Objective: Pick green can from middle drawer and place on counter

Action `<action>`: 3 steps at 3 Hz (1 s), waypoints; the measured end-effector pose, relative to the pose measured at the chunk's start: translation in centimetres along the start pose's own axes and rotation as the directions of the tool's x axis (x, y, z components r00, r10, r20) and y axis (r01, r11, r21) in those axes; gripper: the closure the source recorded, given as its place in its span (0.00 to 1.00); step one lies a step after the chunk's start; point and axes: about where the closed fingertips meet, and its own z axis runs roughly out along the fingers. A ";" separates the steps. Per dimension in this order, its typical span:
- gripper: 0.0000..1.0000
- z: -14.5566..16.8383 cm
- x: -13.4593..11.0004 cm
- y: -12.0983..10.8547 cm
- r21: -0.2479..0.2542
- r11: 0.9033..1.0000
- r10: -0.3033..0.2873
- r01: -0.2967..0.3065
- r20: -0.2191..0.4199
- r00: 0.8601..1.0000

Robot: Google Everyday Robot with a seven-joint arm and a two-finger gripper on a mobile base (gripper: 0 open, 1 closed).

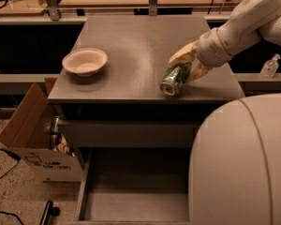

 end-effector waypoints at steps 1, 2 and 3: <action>0.11 0.2 -0.1 -0.1 0.000 1.000 -0.002 0.002 0.004 1.000; 0.00 0.3 -0.1 -0.3 -0.009 1.000 -0.007 0.007 0.000 1.000; 0.00 -1.3 -0.1 -1.6 -0.031 0.999 -0.045 0.043 -0.043 0.998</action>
Offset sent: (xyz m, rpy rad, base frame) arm -0.0005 0.0014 0.0032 -0.0265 -0.0092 -0.0041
